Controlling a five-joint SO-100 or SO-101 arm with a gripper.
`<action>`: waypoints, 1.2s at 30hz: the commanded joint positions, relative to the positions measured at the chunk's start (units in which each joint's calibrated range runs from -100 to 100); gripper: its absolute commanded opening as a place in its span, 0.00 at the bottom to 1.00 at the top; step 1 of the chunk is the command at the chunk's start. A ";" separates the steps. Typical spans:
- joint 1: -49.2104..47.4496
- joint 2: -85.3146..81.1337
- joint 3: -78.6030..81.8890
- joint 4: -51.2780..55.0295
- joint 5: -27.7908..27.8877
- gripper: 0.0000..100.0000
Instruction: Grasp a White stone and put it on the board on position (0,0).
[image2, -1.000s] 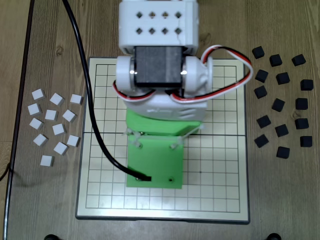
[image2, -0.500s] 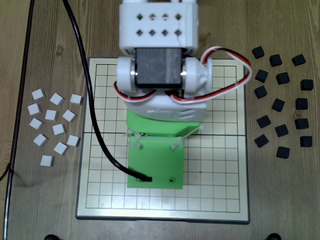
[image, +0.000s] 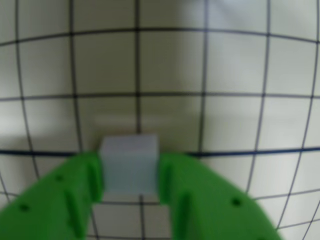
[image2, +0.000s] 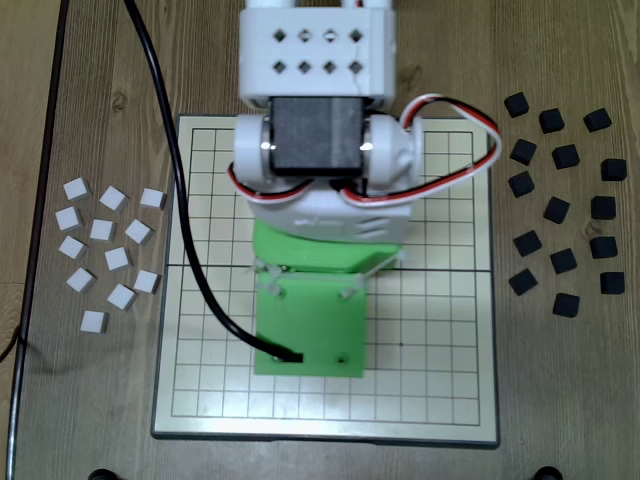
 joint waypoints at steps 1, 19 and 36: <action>0.78 -3.46 -0.56 -0.67 0.34 0.06; 0.41 -4.22 0.12 -0.75 -0.20 0.06; -0.04 -4.39 0.12 -0.59 0.10 0.11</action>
